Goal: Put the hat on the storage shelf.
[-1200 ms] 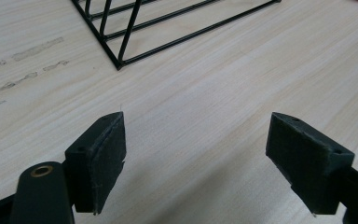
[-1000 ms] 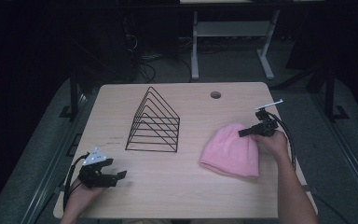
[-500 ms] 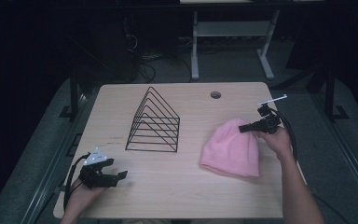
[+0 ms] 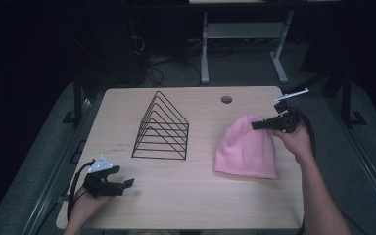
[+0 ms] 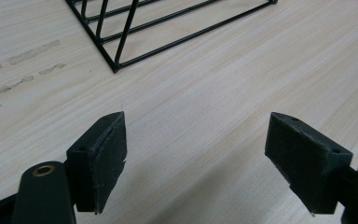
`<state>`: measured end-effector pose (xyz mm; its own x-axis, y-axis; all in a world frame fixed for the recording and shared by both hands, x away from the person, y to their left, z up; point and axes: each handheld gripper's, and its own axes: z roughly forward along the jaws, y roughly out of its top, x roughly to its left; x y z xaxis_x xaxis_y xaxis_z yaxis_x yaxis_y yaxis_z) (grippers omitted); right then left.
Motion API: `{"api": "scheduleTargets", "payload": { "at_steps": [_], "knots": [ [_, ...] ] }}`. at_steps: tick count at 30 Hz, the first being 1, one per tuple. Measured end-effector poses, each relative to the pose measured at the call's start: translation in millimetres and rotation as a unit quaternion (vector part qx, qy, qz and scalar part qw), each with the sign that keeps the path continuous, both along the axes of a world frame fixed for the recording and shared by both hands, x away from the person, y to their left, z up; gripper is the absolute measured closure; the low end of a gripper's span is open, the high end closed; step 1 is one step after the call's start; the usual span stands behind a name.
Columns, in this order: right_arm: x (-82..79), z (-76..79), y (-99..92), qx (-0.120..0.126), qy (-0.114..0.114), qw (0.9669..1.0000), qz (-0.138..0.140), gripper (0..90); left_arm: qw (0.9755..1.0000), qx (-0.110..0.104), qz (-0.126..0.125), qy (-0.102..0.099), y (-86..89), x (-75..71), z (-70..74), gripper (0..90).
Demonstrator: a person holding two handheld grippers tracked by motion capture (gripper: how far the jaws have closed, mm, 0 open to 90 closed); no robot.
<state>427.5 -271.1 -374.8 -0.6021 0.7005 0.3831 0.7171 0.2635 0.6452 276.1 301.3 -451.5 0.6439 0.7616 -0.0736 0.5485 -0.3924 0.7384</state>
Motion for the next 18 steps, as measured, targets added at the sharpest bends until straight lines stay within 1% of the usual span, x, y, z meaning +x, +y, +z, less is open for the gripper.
{"api": "scheduleTargets", "payload": {
  "at_steps": [3, 5, 6, 7, 9, 11, 14, 18],
  "knots": [
    [-1.2, 10.9, 1.3, -0.002, -0.009, 1.0, 0.004, 79.5, 1.0, -0.001, -0.001, -0.001, 0.4, 0.1, 1.5, 20.9],
    [-2.4, 20.9, 3.1, -0.005, -0.017, 0.9998, 0.006, 79.5, 1.0, -0.008, -0.003, -0.005, 0.3, -0.5, 2.5, 20.9],
    [-2.9, 24.0, 4.1, -0.007, -0.021, 0.9997, 0.007, 79.5, 0.9999, -0.012, -0.006, -0.004, 0.4, -1.0, 3.9, 20.9],
    [-2.9, 24.0, 4.1, -0.007, -0.021, 0.9997, 0.007, 79.5, 0.9999, -0.012, -0.006, -0.004, 0.4, -1.0, 3.9, 20.9],
    [-3.2, 29.4, 5.9, -0.011, -0.025, 0.9996, 0.011, 79.4, 0.9999, -0.013, -0.005, -0.004, 0.3, -1.0, 4.8, 20.9],
    [-3.6, 34.5, 7.0, -0.009, -0.031, 0.9994, 0.014, 79.5, 0.9999, -0.008, -0.009, -0.005, 1.1, -0.7, 6.4, 20.9],
    [-4.2, 43.4, 8.6, -0.008, -0.044, 0.9988, 0.018, 79.5, 0.9999, -0.013, -0.006, -0.007, 0.8, -1.2, 8.2, 20.9],
    [-5.7, 55.1, 9.2, -0.008, -0.056, 0.9981, 0.023, 79.5, 0.9999, -0.015, -0.006, -0.001, 2.1, -3.1, 9.7, 20.9]
  ]
}}
